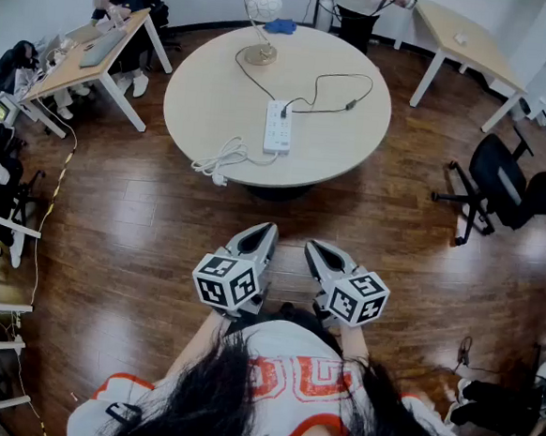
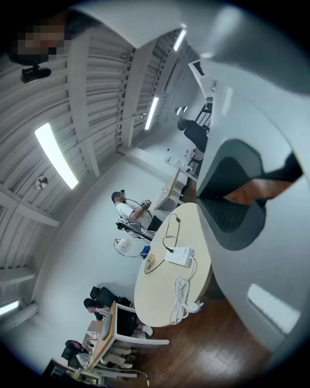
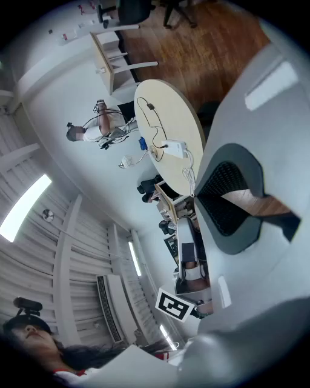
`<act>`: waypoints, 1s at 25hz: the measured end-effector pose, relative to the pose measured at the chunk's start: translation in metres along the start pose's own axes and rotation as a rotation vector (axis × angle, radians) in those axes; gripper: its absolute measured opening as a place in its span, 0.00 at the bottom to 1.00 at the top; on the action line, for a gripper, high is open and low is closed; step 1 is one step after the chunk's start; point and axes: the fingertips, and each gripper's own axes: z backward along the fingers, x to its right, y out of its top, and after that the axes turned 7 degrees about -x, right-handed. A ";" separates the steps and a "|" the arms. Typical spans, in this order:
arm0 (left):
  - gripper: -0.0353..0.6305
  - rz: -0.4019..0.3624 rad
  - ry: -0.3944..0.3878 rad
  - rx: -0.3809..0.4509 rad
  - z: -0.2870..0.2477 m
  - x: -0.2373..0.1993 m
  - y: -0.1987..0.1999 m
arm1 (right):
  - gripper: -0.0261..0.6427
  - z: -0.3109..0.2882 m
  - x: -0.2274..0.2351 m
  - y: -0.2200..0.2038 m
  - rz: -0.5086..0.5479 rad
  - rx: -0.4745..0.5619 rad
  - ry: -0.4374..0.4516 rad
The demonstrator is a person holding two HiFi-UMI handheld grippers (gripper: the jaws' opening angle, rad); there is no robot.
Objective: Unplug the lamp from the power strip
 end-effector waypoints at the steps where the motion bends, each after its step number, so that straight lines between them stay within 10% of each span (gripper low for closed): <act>1: 0.05 -0.001 0.000 0.000 -0.003 0.003 -0.001 | 0.04 0.002 0.002 0.001 -0.016 0.005 0.014; 25: 0.05 -0.003 0.050 -0.066 -0.059 -0.023 0.016 | 0.04 -0.025 0.063 0.019 -0.090 0.002 0.009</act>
